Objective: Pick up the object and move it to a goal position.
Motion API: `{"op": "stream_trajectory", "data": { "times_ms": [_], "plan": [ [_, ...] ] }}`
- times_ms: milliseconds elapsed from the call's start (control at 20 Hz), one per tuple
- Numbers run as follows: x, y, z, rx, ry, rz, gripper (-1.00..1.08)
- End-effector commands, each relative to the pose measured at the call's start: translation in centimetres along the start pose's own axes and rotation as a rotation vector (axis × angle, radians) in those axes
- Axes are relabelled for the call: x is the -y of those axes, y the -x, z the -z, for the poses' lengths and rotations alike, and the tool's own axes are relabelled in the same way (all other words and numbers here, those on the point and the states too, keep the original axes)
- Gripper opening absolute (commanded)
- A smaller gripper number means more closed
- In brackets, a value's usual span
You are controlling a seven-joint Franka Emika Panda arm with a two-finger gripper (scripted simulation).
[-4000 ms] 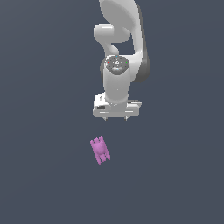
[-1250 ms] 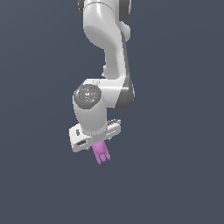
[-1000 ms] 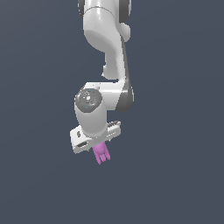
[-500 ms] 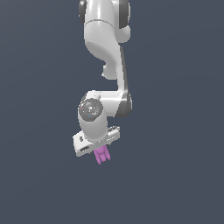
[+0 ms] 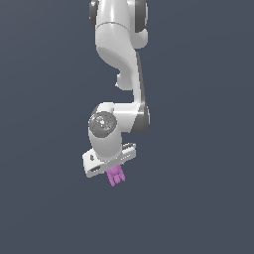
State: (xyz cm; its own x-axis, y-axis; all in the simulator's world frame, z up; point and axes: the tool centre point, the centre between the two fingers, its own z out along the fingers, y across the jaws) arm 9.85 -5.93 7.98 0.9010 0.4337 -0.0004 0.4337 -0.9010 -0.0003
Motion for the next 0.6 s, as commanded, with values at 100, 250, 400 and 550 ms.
{"op": "stream_trajectory", "data": {
  "times_ms": [100,250,400,550],
  "plan": [
    [0.0,0.0,0.0,0.000,0.000,0.000,-1.00],
    [0.3,-0.1,0.2,0.000,0.000,0.000,-1.00],
    [1.3,-0.4,0.9,0.000,0.000,0.000,-1.00],
    [3.0,-1.0,1.9,0.000,0.000,0.000,-1.00]
  ]
}}
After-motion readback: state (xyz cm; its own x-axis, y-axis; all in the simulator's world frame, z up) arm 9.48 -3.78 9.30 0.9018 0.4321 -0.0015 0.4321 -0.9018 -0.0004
